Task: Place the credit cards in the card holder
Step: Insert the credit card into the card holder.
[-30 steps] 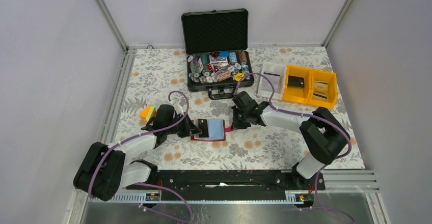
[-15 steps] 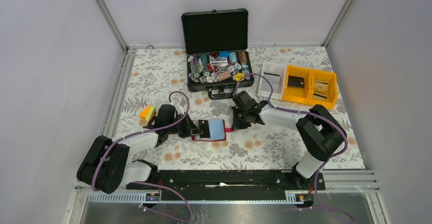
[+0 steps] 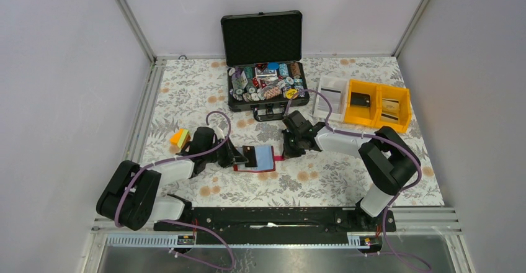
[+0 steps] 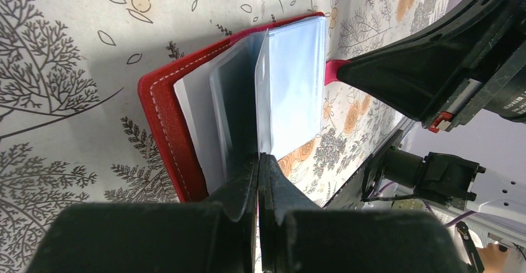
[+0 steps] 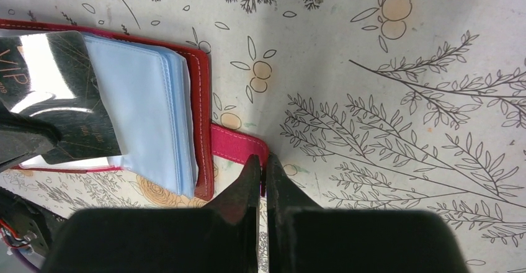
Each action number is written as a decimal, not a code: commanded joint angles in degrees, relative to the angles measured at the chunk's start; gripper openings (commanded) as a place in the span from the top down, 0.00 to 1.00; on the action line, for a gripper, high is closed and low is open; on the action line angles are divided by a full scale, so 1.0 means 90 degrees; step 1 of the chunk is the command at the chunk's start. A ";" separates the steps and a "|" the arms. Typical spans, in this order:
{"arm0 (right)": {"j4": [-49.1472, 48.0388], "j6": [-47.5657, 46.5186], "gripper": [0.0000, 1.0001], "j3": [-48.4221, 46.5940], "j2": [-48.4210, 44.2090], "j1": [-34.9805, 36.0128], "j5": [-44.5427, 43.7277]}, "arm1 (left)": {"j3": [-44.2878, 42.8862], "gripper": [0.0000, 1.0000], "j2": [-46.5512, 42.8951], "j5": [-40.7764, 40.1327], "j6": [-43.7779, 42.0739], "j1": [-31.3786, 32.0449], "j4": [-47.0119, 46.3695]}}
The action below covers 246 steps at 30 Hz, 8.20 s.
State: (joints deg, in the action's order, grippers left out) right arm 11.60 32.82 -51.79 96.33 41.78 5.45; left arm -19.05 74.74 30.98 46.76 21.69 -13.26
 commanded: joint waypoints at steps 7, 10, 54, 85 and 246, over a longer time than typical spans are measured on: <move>0.0042 0.0052 1.00 -0.0285 0.0166 -0.0023 -0.0046 | -0.0013 1.00 0.0120 0.0274 0.0194 -0.0009 -0.0142; 0.0046 0.0093 1.00 -0.0295 0.0189 -0.0027 -0.0069 | -0.0023 1.00 0.0056 0.0246 0.0296 -0.0008 0.0045; 0.0159 0.0101 1.00 -0.0369 0.0395 -0.0047 0.0065 | 0.0499 1.00 0.0191 0.0241 0.1215 -0.0008 -0.0910; 0.0088 0.0106 1.00 -0.0383 0.0453 -0.0034 0.0214 | -0.0553 0.63 0.0424 -0.0659 -0.0285 0.0053 0.1273; -0.0628 0.0529 0.65 -0.0731 0.0431 0.0895 0.0576 | -0.1262 0.80 -0.0022 -0.2375 -0.0672 0.0812 0.2543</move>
State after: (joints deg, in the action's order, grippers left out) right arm 5.02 36.99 -56.10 100.99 49.28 10.22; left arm -30.41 74.74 8.60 40.73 29.15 12.32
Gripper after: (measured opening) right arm 0.350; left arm 0.202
